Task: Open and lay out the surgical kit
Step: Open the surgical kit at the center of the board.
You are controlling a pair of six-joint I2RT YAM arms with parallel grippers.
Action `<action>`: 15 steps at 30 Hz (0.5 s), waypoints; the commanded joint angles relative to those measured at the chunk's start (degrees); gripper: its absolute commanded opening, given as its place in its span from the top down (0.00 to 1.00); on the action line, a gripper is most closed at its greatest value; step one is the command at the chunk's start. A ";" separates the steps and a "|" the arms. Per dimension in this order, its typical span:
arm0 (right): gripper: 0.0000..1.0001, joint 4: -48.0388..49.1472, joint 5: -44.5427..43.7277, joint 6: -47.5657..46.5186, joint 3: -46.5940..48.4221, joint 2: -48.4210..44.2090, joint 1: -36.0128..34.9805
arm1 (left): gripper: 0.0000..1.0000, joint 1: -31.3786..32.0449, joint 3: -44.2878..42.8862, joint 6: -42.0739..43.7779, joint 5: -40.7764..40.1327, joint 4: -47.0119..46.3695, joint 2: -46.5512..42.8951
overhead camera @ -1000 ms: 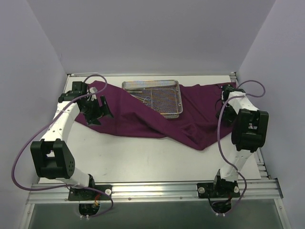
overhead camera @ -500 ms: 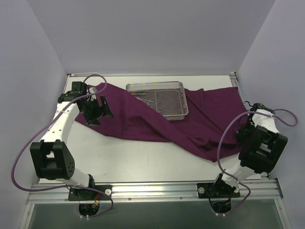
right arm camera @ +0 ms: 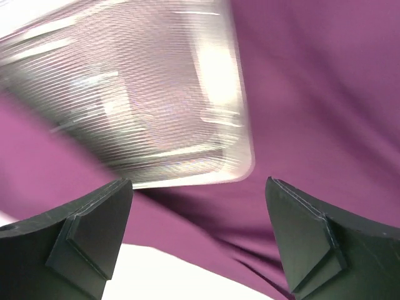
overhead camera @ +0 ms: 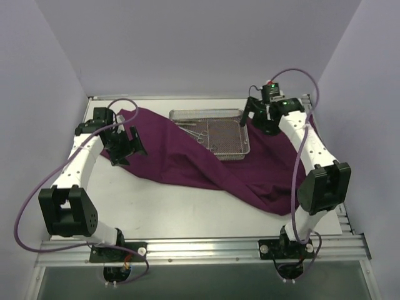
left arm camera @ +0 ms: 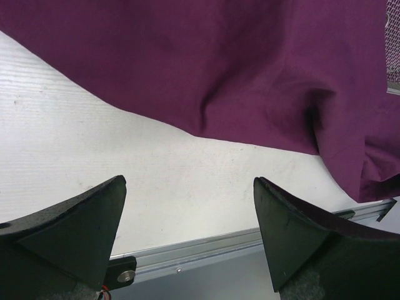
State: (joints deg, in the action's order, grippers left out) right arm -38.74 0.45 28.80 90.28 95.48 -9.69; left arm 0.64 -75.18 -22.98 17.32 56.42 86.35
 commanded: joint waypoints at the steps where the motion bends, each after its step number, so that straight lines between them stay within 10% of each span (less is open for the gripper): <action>1: 0.10 9.27 13.67 -5.15 4.98 6.96 -4.80 | 0.08 -0.38 -1.02 -1.45 -0.97 1.49 -3.99; 15: 0.09 15.54 36.37 -6.12 24.41 34.85 -15.61 | 0.08 -2.67 -1.73 -1.98 -2.38 4.22 -6.54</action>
State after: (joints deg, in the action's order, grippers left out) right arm -20.53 30.24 24.97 111.13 130.30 -23.35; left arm -1.45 -75.20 -24.84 16.16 59.48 81.93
